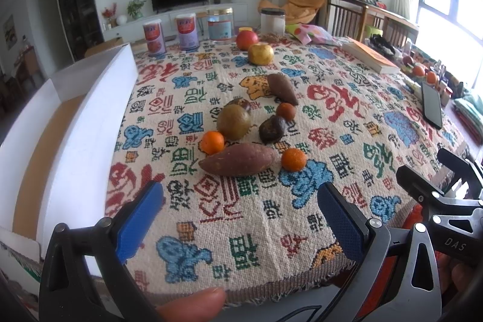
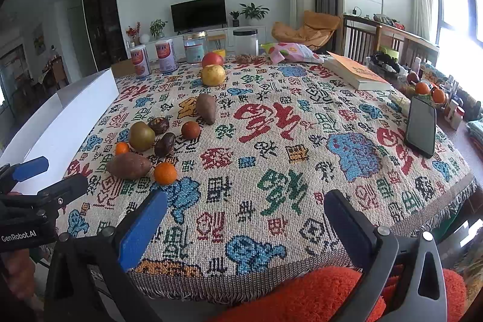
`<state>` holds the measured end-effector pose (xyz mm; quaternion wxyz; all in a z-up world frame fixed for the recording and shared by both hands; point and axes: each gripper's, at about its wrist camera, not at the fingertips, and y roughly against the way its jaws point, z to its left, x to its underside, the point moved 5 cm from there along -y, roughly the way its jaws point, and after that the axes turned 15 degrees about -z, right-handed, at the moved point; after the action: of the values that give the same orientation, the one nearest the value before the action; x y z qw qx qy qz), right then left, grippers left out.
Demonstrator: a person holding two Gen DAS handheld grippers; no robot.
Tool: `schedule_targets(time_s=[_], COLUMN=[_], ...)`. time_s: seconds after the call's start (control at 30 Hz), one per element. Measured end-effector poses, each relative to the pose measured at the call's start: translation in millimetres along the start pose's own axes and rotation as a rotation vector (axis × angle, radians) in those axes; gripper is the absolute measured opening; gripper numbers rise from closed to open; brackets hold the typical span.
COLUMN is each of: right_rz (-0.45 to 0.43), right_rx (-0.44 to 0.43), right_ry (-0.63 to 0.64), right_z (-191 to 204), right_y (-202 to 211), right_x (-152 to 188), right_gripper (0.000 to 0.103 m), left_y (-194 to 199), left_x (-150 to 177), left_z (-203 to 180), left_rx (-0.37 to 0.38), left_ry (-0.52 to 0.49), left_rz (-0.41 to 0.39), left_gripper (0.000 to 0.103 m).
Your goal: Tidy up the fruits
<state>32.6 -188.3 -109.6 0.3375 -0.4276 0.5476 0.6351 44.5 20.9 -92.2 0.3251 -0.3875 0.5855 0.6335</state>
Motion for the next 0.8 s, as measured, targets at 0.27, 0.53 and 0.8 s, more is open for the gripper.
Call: schedule_targets(time_s=[0.27, 0.53, 0.8], right_rz=[-0.001, 0.0, 0.0], right_rx=[0.0, 0.0, -0.001], right_ry=[-0.001, -0.002, 0.0], right_z=[0.2, -0.2, -0.3], right_y=[-0.1, 0.0, -0.1], right_x=[0.0, 0.1, 0.4], right_gripper=[0.103, 0.103, 0.103], left_y=[-0.5, -1.0, -1.9], left_x=[0.3, 0.8, 2.0], left_z=[1.3, 1.3, 1.2], left_rx=[-0.002, -0.002, -0.003], left_ry=[0.002, 0.002, 0.003], left_rz=[0.001, 0.004, 0.006], left_gripper=[0.102, 0.102, 0.102])
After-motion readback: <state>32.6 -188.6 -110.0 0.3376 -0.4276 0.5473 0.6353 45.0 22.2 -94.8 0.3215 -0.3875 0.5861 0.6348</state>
